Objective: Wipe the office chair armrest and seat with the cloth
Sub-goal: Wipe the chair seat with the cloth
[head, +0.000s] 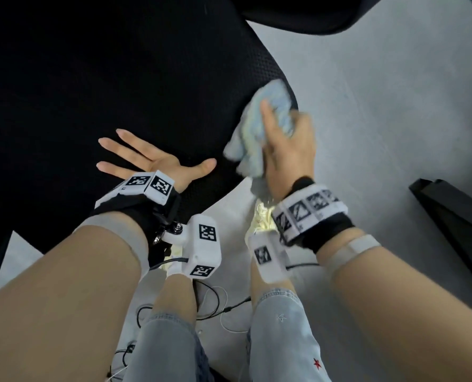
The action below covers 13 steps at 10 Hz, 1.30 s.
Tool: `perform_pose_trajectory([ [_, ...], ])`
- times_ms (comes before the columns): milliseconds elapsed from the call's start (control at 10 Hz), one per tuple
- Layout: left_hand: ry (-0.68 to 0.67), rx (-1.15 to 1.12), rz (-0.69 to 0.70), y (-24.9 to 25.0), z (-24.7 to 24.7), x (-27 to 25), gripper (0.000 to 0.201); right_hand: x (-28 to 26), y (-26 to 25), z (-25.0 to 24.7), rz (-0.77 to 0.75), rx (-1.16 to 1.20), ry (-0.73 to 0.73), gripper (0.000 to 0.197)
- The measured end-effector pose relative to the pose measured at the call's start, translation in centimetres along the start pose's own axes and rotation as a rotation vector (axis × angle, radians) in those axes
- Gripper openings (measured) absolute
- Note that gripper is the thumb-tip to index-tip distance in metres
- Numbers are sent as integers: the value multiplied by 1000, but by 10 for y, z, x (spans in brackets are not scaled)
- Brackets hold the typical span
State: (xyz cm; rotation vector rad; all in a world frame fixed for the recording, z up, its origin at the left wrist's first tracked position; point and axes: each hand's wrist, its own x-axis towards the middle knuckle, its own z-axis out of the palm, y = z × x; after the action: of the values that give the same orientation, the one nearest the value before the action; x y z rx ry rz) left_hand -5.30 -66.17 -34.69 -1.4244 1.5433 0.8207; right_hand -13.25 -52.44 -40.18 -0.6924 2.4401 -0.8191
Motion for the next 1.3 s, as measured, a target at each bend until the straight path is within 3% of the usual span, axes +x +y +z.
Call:
perform_pose_trajectory([
  [100,-58,-53,3,2,2,5,87,15,-10,-4,101,19,180,49],
  [200,-64,7,14,0,6,14,71,-10,-22,16,-15,-217,-21,80],
  [300,-41,-81,16,-4,5,15,68,-23,-13,21,-248,-432,-116,99],
  [400,-28,-119,62,-10,8,17,113,-1,-14,6,-102,-249,5,82],
  [500,151,-148,59,-9,7,12,124,19,-32,1,121,-146,162,53],
  [600,184,-128,33,-19,14,31,115,26,-66,14,-105,-422,-212,60],
  [700,159,134,-316,-23,12,42,119,36,-77,19,-521,-631,-553,76],
  [800,202,55,-116,-25,33,50,140,52,-71,10,-498,-617,-514,81],
  [900,43,-136,69,-36,-1,22,141,59,-71,5,-389,-491,-381,56],
  [1000,85,-80,180,-76,-2,36,135,65,-79,4,-368,-504,-382,47],
  [1100,201,-156,33,-127,-26,41,148,86,-93,6,-350,-516,-296,46],
  [1200,275,-242,-40,-160,-42,52,152,121,-119,23,-81,-416,-169,50],
  [1300,302,-230,18,-166,-37,63,152,86,-162,71,-158,-603,-410,58],
])
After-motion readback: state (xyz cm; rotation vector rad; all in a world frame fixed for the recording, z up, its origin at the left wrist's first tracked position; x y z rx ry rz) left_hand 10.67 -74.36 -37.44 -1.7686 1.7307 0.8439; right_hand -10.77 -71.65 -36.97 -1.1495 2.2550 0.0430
